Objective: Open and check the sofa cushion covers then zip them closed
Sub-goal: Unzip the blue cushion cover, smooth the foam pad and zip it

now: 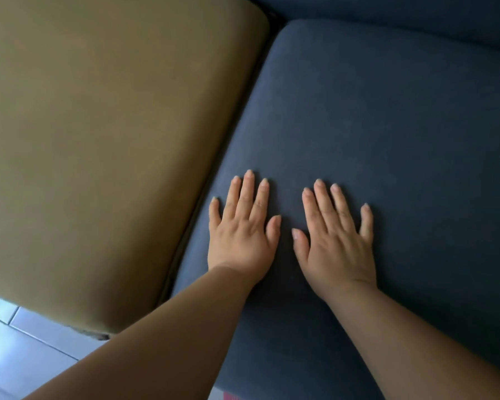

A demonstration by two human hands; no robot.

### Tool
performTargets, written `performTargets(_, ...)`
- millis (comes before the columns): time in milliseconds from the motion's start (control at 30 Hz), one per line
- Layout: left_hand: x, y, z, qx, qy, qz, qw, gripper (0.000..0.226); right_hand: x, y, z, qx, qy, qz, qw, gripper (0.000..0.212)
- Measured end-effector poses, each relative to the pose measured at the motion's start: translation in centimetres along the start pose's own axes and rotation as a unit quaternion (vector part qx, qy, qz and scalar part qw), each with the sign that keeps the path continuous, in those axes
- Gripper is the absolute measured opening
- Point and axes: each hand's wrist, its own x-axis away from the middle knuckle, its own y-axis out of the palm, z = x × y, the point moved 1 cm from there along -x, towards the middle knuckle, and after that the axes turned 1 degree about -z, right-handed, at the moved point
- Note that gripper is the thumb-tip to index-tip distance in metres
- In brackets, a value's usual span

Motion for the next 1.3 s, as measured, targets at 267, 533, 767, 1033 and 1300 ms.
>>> performTargets(267, -0.3, -0.1, -0.2, 0.007, -0.007, 0.021, 1.0, 0.063, -0.3, 0.3, -0.3, -0.001, -0.002, -0.004, 1.0, 0.067)
performTargets(533, 6.8, -3.3, 4.7, 0.09, 0.02, 0.158, 0.983, 0.057, 5.1, -6.0, 1.0, -0.089, -0.036, 0.105, 0.99, 0.068)
performTargets(767, 11.3, 1.7, 6.1, -0.028, 0.01, 0.018, 0.999, 0.064, 12.8, -1.3, 4.3, -0.061, -0.064, 0.016, 0.996, 0.064)
performTargets(1033, 11.9, 2.6, 10.0, -0.035, 0.033, -0.012, 0.999, 0.066, 14.5, -1.3, 8.1, -0.066, -0.061, 0.016, 0.996, 0.064)
performTargets(1300, 13.0, 4.5, 16.9, -0.063, 0.126, 0.029, 0.99, 0.062, 18.1, -0.9, 13.9, -0.074, 0.012, 0.031, 0.997, 0.065)
